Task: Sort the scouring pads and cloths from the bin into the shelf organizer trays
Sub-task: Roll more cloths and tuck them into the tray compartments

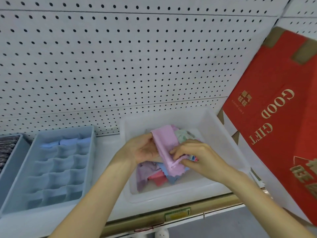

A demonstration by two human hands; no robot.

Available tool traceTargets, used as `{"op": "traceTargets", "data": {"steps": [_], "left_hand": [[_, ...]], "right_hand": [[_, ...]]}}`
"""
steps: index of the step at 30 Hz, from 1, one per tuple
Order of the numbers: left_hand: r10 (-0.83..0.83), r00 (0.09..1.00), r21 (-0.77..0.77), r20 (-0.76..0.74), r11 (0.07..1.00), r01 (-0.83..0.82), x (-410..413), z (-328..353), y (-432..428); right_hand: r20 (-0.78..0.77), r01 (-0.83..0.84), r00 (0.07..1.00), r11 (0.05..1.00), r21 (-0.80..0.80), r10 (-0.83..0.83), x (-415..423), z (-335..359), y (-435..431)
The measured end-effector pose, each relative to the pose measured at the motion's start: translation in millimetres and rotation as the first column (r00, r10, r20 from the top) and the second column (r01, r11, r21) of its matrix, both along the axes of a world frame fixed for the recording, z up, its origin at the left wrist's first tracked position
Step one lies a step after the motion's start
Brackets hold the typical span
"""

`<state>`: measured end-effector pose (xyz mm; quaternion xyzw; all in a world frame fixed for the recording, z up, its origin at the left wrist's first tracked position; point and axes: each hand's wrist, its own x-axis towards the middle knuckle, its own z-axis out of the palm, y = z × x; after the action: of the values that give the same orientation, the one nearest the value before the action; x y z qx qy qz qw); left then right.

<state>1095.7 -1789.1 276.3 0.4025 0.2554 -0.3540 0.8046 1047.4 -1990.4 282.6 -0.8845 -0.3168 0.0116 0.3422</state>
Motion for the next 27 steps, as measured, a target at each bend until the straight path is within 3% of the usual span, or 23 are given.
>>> {"op": "traceTargets", "data": {"steps": [8, 11, 15, 20, 23, 27], "left_hand": [[0.042, 0.995, 0.012, 0.086, 0.999, -0.043, 12.7, 5.3, 0.6], [0.136, 0.988, -0.021, 0.075, 0.991, -0.135, 16.2, 4.7, -1.0], [0.191, 0.979, -0.085, 0.071, 0.979, -0.185, 16.7, 11.0, -5.2], [0.153, 0.981, -0.032, 0.116, 0.988, -0.15, 15.0, 26.0, -3.6], [0.12, 0.982, -0.013, 0.149, 0.993, -0.119, 13.4, 35.7, -1.6], [0.134, 0.953, 0.13, 0.271, 0.976, -0.174, 19.9, 38.4, 0.9]], "right_hand": [[0.092, 0.037, 0.995, 0.999, 0.02, -0.039, 1.5, -5.1, 4.6], [-0.008, 0.137, 0.991, 0.985, 0.109, -0.137, 2.4, -9.8, 6.9], [-0.28, 0.219, 0.949, 0.941, 0.256, -0.144, 6.4, -8.1, 11.4], [-0.341, 0.209, 0.934, 0.937, 0.278, -0.107, 8.8, -1.6, 18.3], [-0.331, 0.258, 0.935, 0.886, 0.385, -0.129, 13.2, -2.1, 23.2], [-0.456, 0.312, 0.889, 0.784, 0.537, -0.041, 16.7, -4.4, 26.5]]}}
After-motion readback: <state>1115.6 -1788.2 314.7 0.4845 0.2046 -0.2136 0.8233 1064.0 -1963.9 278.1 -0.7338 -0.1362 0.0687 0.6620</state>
